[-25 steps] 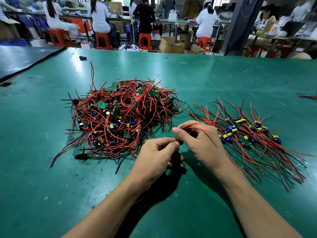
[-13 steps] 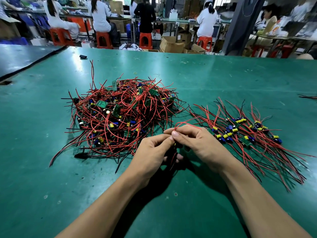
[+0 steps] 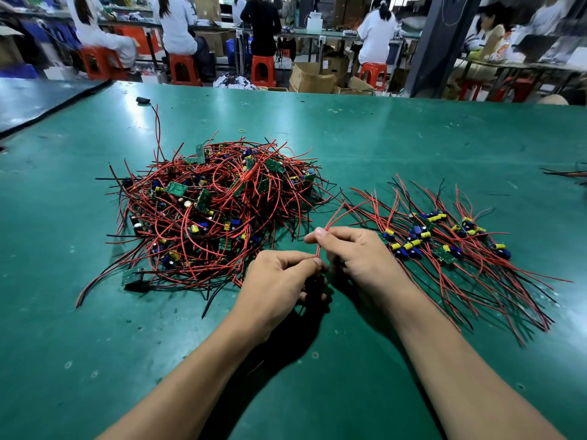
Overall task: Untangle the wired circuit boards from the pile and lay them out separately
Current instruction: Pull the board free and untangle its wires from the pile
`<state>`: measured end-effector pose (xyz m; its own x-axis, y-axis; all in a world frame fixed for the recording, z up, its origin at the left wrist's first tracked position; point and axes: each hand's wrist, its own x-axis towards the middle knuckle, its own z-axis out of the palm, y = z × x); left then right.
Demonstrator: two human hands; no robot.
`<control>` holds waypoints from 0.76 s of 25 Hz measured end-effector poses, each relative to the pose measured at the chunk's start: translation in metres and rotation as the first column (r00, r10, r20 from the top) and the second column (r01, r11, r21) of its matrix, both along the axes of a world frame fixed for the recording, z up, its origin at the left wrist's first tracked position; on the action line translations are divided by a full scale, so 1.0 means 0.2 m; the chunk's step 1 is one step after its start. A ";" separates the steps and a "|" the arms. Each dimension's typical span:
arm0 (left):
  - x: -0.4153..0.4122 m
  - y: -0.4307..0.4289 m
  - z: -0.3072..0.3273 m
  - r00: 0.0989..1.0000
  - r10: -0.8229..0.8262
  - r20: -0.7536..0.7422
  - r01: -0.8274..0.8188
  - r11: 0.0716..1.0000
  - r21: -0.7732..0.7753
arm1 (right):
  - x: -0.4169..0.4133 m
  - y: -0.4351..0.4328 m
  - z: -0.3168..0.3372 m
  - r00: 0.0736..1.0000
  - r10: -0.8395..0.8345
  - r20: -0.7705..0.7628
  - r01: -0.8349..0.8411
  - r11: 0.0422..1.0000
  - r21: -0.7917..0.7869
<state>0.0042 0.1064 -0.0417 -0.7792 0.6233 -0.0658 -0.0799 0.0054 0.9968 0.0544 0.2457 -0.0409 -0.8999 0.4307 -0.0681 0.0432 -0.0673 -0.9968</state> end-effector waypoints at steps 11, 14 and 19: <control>0.01 0.00 0.02 0.990 -0.043 -0.133 0.023 0.990 -0.142 | -0.06 0.10 -0.02 0.903 -0.375 -0.211 0.415 0.888 0.198; 0.01 0.00 0.03 0.996 -0.091 0.003 0.091 0.993 -0.075 | -0.06 0.08 0.02 0.893 -0.388 -0.230 0.371 0.922 -0.115; 0.02 -0.01 0.02 0.985 -0.164 -0.055 0.158 0.983 -0.092 | -0.04 0.10 0.10 0.923 -0.380 -0.064 0.303 0.818 -0.489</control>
<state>0.0081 0.1042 -0.0377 -0.6735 0.7349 -0.0800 -0.0093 0.0998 0.9950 0.0474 0.2649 -0.0208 -0.7160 0.6651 -0.2120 -0.2186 -0.5019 -0.8368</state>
